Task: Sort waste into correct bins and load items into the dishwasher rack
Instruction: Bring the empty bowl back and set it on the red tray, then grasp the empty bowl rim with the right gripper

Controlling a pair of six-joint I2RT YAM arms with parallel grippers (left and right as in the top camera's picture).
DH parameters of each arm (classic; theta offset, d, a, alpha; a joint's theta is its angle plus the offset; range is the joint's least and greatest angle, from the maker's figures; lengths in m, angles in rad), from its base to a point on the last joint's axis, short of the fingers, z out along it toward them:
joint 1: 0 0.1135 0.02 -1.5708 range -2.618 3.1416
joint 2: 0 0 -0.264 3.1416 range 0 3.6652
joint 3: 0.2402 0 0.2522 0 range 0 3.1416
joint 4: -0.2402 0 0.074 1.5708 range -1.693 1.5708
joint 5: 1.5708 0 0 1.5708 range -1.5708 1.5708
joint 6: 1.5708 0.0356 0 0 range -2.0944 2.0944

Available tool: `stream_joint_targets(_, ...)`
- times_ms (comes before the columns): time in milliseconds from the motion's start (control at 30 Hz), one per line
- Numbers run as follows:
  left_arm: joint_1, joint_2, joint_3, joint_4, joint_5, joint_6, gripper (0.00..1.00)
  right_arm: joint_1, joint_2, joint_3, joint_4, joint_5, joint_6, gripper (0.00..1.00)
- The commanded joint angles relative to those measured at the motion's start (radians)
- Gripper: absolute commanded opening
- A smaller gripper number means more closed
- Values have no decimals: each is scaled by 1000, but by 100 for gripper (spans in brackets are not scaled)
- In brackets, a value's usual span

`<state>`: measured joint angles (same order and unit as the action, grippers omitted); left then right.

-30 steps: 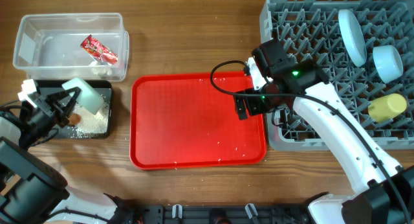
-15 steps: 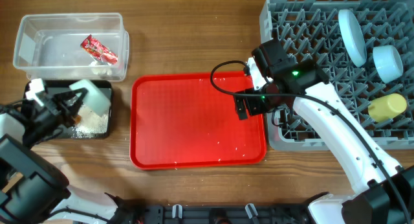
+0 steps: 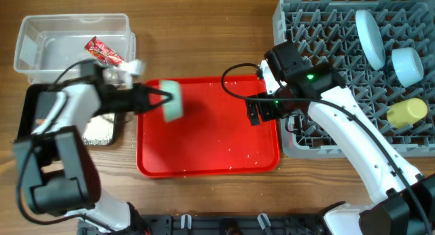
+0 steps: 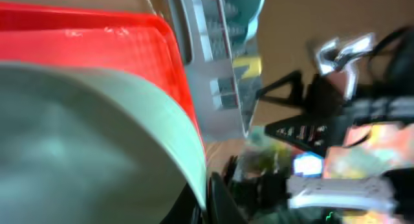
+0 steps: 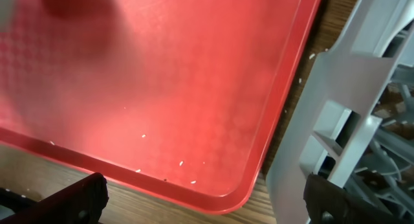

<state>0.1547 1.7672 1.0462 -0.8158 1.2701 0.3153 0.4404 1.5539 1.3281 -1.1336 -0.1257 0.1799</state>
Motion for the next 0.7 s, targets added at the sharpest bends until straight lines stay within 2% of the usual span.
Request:
stream_joint_targets(0, -182, -23, 1, 192, -232, -290, 4, -3, 0, -13, -1, 14, 61, 99)
stream_joint_targets(67, -271, -22, 1, 303, -367, -410, 4, -3, 0, -13, -1, 17, 89, 99)
stream_joint_targets(200, -458, -21, 1, 426, -684, -582, 4, -3, 0, -13, -2, 91, 203, 99)
stream_joint_targets(333, -588, -21, 1, 448, -869, -646, 4, -3, 0, -13, -3, 131, 258, 99)
stream_joint_targets(367, -612, -21, 1, 452, -880, -645, 7, -3, 0, -13, -3, 134, 259, 100)
stream_joint_targets(400, -635, -21, 1, 458, -879, -645, 23, -3, 0, -13, -3, 138, 259, 99)
stream_joint_targets(433, -649, -21, 1, 461, -879, -645, 34, -3, 0, -13, -3, 142, 259, 100)
stream_joint_targets(533, -649, -35, 1, 456, -879, -645, 49, -3, 0, -13, 1, 156, 264, 100)
stream_joint_targets(667, -561, -124, 1, 381, -879, -634, 53, -3, 0, -13, 63, 135, 173, 100)
